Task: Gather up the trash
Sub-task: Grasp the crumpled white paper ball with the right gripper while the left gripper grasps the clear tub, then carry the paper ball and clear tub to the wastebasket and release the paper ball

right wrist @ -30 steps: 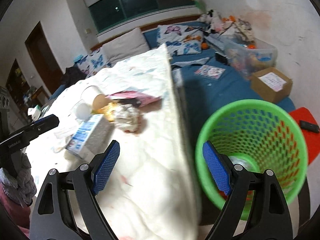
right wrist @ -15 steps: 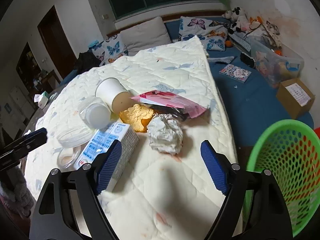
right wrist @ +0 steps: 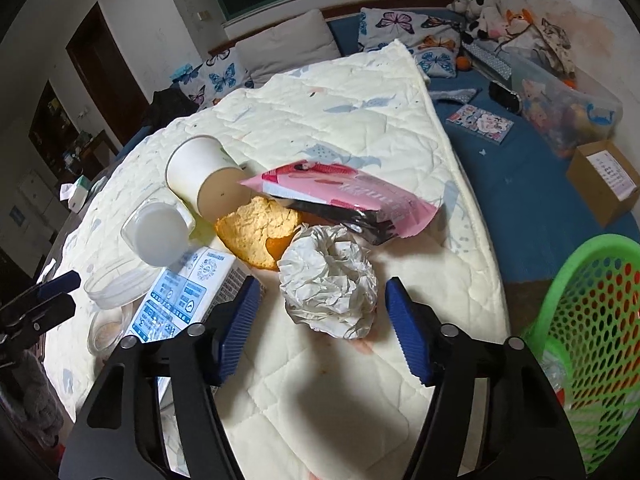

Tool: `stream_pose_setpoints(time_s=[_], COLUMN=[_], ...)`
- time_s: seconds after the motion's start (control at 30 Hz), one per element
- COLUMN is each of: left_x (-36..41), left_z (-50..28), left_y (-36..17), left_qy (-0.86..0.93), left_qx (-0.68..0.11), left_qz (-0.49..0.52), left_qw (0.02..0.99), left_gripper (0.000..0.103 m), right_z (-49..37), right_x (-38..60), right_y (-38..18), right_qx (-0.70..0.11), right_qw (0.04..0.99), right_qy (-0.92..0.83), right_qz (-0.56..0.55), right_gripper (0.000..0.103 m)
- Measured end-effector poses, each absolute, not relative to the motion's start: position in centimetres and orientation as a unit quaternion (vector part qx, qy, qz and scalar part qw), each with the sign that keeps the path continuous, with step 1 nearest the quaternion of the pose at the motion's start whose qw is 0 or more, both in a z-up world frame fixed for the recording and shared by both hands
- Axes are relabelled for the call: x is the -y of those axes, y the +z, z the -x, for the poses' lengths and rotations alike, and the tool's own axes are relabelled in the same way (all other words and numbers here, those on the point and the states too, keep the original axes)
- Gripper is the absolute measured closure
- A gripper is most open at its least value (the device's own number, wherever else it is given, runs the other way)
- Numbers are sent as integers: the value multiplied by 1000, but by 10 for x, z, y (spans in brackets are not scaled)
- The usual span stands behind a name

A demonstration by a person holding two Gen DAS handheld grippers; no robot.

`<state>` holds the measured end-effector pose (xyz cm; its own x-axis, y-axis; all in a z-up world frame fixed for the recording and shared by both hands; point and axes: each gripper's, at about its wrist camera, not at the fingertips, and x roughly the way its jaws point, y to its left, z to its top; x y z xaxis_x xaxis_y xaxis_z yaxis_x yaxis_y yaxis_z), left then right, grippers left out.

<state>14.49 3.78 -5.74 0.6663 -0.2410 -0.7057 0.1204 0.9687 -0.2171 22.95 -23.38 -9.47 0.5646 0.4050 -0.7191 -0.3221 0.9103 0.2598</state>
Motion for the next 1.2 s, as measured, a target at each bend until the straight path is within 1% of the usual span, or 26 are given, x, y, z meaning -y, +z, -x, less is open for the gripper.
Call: stream_pose_setpoints(time_s=[0.07, 0.17, 0.27, 0.43, 0.67, 1.03, 1.13, 1.2], left_x=[-35, -39, -44, -45, -47, -43, -43, -43], left_z=[-149, -156, -164, -175, -192, -203, -204, -203], left_y=[-60, -65, -70, -77, -86, -99, -100, -99], left_qy=[-100, -95, -105, -108, -139, -152, -149, -148], left_qx=[-401, -410, -422, -437, -456, -469, -465, -461], left_qz=[65, 65, 79, 66, 72, 63, 67, 71], left_qw=[908, 905, 897, 890, 876, 868, 870, 872], left_gripper=[22, 17, 14, 12, 12, 12, 13, 13], right_z=[-229, -230, -230, -230, -231, -237, -237, -236], right_x=[232, 231, 231, 232, 230, 226, 225, 225], right_y=[-96, -97, -98, -99, -100, -101, -101, -100], right_qx=[-420, -423, -424, -425, -426, -426, -425, -422], right_qw=[882, 879, 878, 877, 877, 878, 879, 881], right_qy=[208, 214, 215, 218, 217, 212, 211, 211], right_qz=[-49, -48, -46, -47, -44, -40, -40, -41], right_gripper=[41, 49, 52, 56, 55, 48, 48, 52])
